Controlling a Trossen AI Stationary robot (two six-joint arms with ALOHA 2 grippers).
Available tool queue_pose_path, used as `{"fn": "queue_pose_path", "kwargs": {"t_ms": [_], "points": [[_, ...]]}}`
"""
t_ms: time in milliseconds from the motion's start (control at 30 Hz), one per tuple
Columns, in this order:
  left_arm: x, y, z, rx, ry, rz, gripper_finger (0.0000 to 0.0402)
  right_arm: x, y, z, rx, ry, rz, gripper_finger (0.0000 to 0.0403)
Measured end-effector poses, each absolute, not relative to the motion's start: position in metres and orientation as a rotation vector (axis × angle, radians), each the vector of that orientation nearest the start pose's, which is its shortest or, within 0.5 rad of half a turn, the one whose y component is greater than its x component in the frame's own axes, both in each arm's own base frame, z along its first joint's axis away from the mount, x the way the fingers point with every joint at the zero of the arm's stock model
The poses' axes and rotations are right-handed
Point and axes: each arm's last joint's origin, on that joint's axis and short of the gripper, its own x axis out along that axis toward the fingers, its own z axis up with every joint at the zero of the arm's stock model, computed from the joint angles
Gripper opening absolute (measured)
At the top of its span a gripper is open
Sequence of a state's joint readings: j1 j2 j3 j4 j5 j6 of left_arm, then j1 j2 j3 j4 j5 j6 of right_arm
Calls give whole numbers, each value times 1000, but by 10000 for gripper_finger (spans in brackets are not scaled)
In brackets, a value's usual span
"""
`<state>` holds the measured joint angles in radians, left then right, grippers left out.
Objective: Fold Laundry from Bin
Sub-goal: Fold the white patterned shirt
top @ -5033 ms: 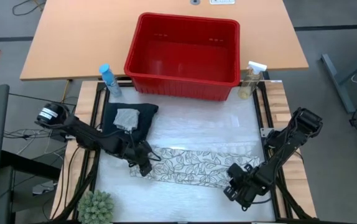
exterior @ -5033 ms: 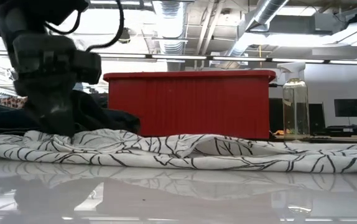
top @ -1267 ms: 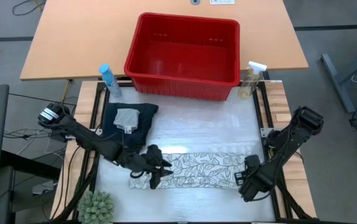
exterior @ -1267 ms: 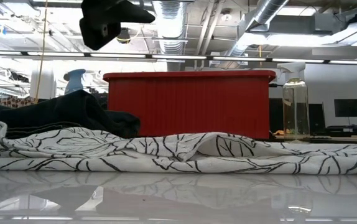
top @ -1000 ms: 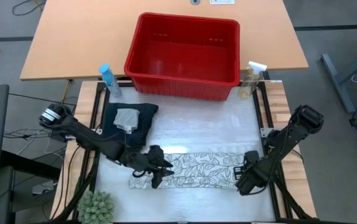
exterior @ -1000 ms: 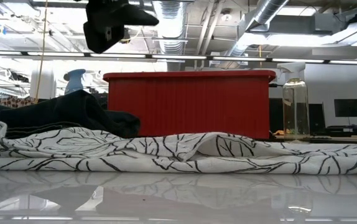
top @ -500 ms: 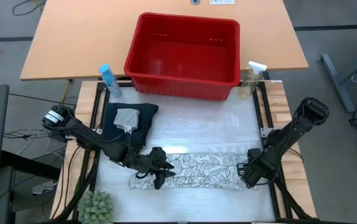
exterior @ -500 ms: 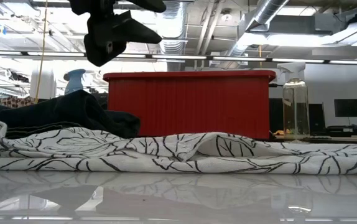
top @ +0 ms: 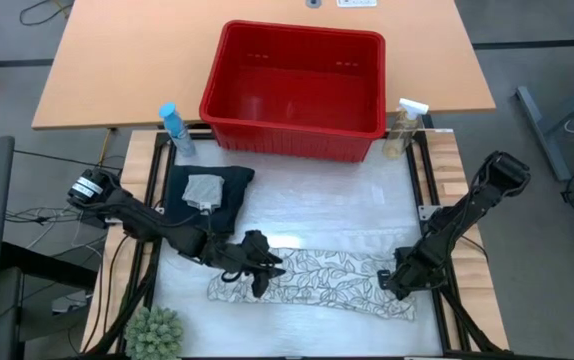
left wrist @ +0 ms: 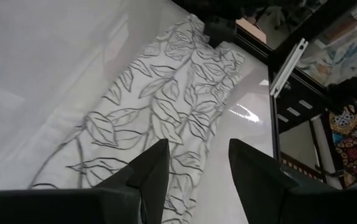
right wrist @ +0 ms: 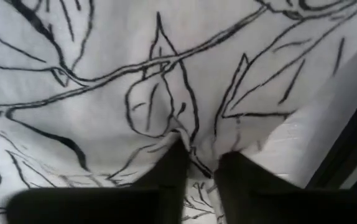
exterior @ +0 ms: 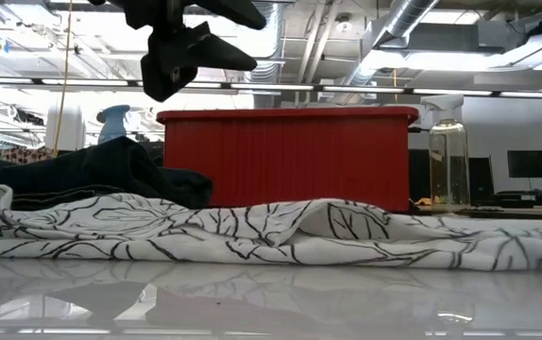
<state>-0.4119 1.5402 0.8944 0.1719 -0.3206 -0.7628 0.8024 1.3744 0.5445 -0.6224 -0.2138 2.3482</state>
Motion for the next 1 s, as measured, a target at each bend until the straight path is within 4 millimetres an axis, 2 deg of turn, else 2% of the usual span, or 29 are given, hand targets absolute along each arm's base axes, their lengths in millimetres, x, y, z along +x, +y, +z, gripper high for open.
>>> {"fn": "queue_pose_path", "kwargs": {"t_ms": [133,167,400,633,833,1000], "points": [[306,-119,224,-578,447,92,156,127,140,127,1307,1458,-1113,31],[307,-118,224,-580,449,90,156,127,140,127,1309,1458,-1108,21],[307,-118,224,-573,480,30,156,136,147,146,1340,1381,-1014,21],[307,-119,224,-579,488,7,155,153,157,181,1314,1243,-906,21],[314,-125,211,-585,517,-21,155,162,157,205,1277,1182,-917,21],[327,-132,186,-610,533,-73,155,169,157,217,1273,1162,-871,21]]}}
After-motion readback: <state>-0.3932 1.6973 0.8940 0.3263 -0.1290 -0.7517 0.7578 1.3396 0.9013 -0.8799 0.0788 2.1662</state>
